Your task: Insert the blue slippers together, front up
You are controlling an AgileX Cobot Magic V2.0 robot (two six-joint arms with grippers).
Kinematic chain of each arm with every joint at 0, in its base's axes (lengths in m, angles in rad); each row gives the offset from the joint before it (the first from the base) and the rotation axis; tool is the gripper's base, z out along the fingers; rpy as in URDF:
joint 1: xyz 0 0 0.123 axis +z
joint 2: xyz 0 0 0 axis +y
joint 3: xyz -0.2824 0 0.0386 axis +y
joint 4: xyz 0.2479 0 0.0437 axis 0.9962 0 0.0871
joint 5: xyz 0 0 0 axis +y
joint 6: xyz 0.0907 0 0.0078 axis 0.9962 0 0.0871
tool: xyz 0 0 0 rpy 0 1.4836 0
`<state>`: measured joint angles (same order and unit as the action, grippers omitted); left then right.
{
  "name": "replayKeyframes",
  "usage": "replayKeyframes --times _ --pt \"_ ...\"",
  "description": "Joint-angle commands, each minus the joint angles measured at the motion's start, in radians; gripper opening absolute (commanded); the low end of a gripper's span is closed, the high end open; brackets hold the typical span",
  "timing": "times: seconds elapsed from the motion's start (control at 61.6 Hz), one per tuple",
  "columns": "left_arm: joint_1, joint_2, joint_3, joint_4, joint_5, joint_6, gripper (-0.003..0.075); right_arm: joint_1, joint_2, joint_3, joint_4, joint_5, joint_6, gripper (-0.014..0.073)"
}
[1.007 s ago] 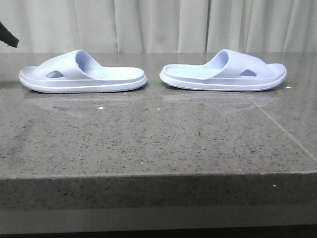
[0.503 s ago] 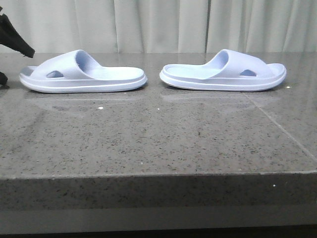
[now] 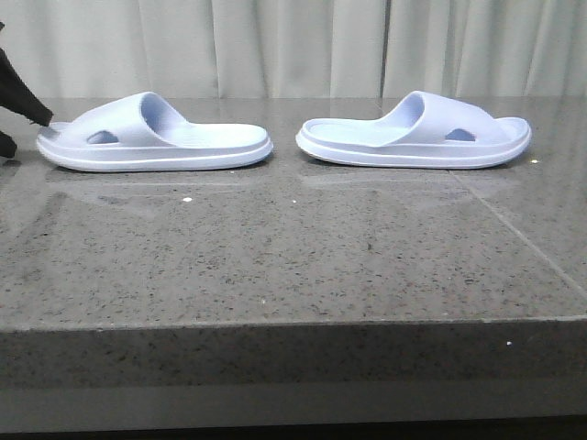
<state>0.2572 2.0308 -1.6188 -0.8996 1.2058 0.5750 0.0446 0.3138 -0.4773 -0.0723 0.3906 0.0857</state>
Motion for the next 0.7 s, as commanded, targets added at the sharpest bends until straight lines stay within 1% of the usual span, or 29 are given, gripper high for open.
replayKeyframes --times 0.0,0.357,0.422,0.503,0.568,0.682 --pt "-0.021 -0.046 -0.023 -0.058 0.014 -0.011 0.0405 -0.008 0.015 -0.034 -0.01 -0.087 -0.006 0.0491" --pt "-0.099 0.025 -0.023 -0.065 0.012 -0.019 0.0405 -0.008 0.015 -0.034 -0.01 -0.087 -0.006 0.0491" --pt "-0.108 0.033 -0.023 -0.065 0.012 -0.019 0.0395 -0.008 0.015 -0.034 -0.01 -0.087 -0.006 0.0491" --pt "-0.117 0.036 -0.023 -0.068 0.01 -0.019 0.0354 -0.008 0.015 -0.034 -0.01 -0.087 -0.006 0.0491" --pt "-0.119 0.036 -0.023 -0.07 0.01 -0.019 0.0296 -0.008 0.015 -0.034 -0.01 -0.087 -0.006 0.0491" --pt "-0.117 0.036 -0.023 -0.071 0.015 -0.019 0.0145 -0.008 0.015 -0.034 -0.01 -0.087 -0.006 0.0491"
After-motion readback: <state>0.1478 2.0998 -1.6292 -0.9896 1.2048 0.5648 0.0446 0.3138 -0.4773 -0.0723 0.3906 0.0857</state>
